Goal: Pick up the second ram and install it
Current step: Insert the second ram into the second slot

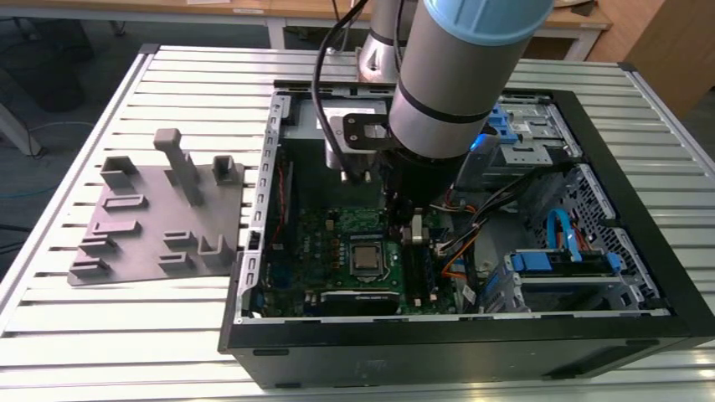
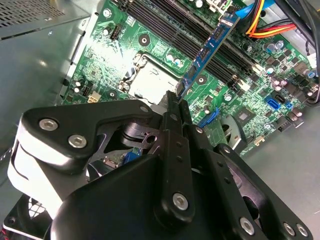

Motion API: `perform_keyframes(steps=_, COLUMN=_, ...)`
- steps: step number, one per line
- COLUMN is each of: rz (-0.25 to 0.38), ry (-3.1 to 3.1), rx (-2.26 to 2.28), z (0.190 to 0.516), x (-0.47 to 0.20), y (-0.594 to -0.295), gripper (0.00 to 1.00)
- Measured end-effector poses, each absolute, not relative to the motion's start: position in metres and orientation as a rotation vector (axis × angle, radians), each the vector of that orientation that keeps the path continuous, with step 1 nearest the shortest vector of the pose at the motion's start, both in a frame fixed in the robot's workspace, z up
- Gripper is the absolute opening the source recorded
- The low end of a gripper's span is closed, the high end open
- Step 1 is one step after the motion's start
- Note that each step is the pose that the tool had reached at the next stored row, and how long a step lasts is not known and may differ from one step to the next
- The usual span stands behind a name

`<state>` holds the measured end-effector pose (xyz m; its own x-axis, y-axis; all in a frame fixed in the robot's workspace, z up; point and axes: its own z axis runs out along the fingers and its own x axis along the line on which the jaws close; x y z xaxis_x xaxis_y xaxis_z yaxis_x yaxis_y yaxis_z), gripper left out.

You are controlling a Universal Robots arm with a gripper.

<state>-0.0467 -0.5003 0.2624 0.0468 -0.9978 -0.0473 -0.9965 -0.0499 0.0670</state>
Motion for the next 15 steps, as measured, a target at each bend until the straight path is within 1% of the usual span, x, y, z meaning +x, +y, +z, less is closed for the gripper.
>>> perform_keyframes(steps=15, rz=-0.127, ry=-2.39, rx=2.022, z=0.2615, x=-0.0466, y=-0.5003, gripper=0.11)
